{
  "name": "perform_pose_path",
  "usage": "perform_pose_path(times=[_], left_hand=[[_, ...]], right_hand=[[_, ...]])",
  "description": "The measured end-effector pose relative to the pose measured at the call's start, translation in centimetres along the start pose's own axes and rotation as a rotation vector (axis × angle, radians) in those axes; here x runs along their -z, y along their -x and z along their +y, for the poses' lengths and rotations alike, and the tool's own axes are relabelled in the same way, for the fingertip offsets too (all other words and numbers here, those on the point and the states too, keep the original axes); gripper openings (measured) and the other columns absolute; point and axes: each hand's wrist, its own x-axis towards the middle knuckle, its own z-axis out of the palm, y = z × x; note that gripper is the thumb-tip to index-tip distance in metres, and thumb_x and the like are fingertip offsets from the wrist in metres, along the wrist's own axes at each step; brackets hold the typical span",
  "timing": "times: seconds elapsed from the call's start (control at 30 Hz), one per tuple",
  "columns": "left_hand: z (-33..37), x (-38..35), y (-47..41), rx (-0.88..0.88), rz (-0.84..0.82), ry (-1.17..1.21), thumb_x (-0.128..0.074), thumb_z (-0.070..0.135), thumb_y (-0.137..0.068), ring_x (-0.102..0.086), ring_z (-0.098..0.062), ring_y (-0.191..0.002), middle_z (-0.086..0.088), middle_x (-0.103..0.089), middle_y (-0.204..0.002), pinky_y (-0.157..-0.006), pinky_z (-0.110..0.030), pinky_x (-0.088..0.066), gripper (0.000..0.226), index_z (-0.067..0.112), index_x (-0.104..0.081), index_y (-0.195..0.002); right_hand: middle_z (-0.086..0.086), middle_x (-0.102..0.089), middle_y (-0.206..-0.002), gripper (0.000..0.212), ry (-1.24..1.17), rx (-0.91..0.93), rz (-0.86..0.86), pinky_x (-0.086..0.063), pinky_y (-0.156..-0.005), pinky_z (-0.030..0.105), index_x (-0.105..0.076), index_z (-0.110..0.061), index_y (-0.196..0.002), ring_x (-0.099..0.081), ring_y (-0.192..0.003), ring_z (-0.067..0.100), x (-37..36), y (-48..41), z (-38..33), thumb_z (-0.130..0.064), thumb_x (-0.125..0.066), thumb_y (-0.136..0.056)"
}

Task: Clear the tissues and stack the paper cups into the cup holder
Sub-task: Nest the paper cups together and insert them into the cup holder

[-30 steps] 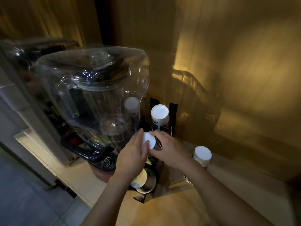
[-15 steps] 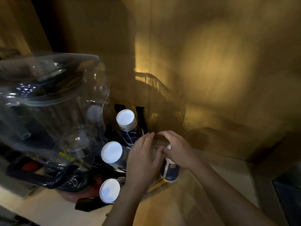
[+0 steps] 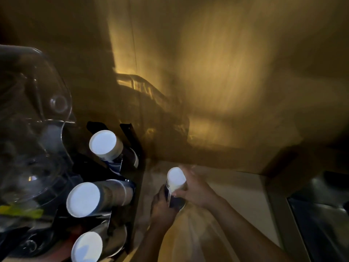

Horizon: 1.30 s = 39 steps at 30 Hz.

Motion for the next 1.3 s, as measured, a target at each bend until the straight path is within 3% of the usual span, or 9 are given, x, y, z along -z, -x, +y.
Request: perform_pose_path(times=[0.27, 0.53, 0.6, 0.73, 0.83, 0.97, 1.07, 1.2, 1.3], left_hand=[[-1.9, -1.2, -1.6, 0.288, -0.004, 0.082, -0.080, 0.037, -0.067, -0.030, -0.034, -0.133, -0.014, -0.031, -0.146, -0.111, -0.046, -0.032, 0.093, 0.024, -0.028, -0.142], [-2.2, -1.3, -1.6, 0.195, 0.017, 0.345, -0.087, 0.018, -0.059, -0.049, -0.030, -0.119, -0.012, -0.049, -0.134, -0.095, -0.042, -0.049, 0.089, 0.020, -0.039, -0.133], [-2.0, -0.9, -1.6, 0.181, -0.030, 0.510, -0.085, 0.005, -0.059, -0.051, -0.028, -0.117, -0.010, -0.049, -0.134, -0.087, -0.033, -0.051, 0.088, 0.018, -0.038, -0.132], [-1.4, 0.3, -0.9, 0.194, -0.078, 0.553, -0.085, 0.011, -0.061, -0.044, -0.018, -0.111, 0.005, -0.041, -0.124, -0.079, -0.025, -0.046, 0.088, 0.029, -0.032, -0.130], [-0.7, 1.2, -0.2, 0.192, -0.085, 0.540, -0.075, 0.005, -0.071, -0.043, -0.016, -0.106, 0.006, -0.041, -0.118, -0.064, -0.014, -0.043, 0.073, 0.037, -0.033, -0.123], [0.9, 3.1, 0.7, 0.241, -0.043, 0.653, -0.049, -0.006, -0.084, -0.056, -0.022, -0.104, -0.007, -0.049, -0.129, -0.077, -0.033, -0.058, 0.046, 0.032, -0.045, -0.110], [2.0, 4.7, 1.7, 0.222, -0.056, 0.797, -0.048, -0.005, -0.082, -0.064, -0.027, -0.099, -0.010, -0.058, -0.123, -0.068, -0.034, -0.061, 0.046, 0.027, -0.052, -0.114], [3.7, 6.6, 3.6, 0.137, -0.028, 0.909, -0.051, 0.016, -0.087, -0.066, -0.029, -0.103, -0.008, -0.067, -0.115, -0.087, -0.045, -0.057, 0.032, 0.029, -0.057, -0.116], [5.0, 8.5, 5.7, 0.072, 0.020, 0.909, -0.050, 0.027, -0.091, -0.067, -0.027, -0.103, -0.007, -0.065, -0.119, -0.078, -0.039, -0.060, 0.029, 0.026, -0.056, -0.119]], right_hand=[[-0.010, -0.042, -0.117, 0.076, -0.169, -0.016, 0.061, -0.040, -0.083, 0.026, -0.027, -0.039, -0.121, -0.044, -0.105, 0.011, -2.0, -0.6, 0.7, -0.037, -0.075, -0.062], [-0.014, -0.047, -0.111, 0.067, -0.300, -0.007, 0.114, -0.043, -0.084, 0.023, -0.033, -0.041, -0.111, -0.048, -0.103, 0.007, -1.6, -0.4, 0.5, -0.033, -0.075, -0.059], [-0.020, -0.045, -0.109, 0.068, -0.320, 0.002, 0.127, -0.042, -0.080, 0.019, -0.032, -0.043, -0.110, -0.047, -0.101, 0.004, -1.1, -0.4, 0.2, -0.034, -0.075, -0.058], [-0.016, -0.045, -0.111, 0.069, -0.319, 0.036, 0.143, -0.045, -0.082, 0.022, -0.031, -0.044, -0.111, -0.045, -0.103, 0.006, -0.5, -0.2, -0.5, -0.034, -0.076, -0.059], [-0.014, -0.046, -0.113, 0.069, -0.338, 0.056, 0.135, -0.051, -0.088, 0.035, -0.031, -0.046, -0.113, -0.046, -0.106, 0.011, 0.0, 0.3, -1.1, -0.038, -0.074, -0.060], [-0.010, -0.044, -0.120, 0.071, -0.331, 0.142, 0.173, -0.052, -0.090, 0.042, -0.030, -0.045, -0.119, -0.044, -0.111, 0.013, 0.8, 0.9, -2.2, -0.037, -0.076, -0.065], [-0.012, -0.043, -0.123, 0.071, -0.334, 0.227, 0.224, -0.051, -0.092, 0.041, -0.029, -0.048, -0.121, -0.043, -0.114, 0.010, 1.7, 1.4, -3.5, -0.038, -0.075, -0.067], [-0.031, -0.039, -0.120, 0.072, -0.322, 0.362, 0.344, -0.047, -0.094, 0.032, -0.027, -0.057, -0.119, -0.041, -0.112, -0.002, 3.4, 2.3, -6.3, -0.050, -0.071, -0.062], [-0.041, -0.034, -0.120, 0.072, -0.309, 0.488, 0.415, -0.041, -0.092, 0.016, -0.026, -0.056, -0.121, -0.039, -0.114, -0.009, 4.5, 3.5, -9.0, -0.055, -0.067, -0.062]])
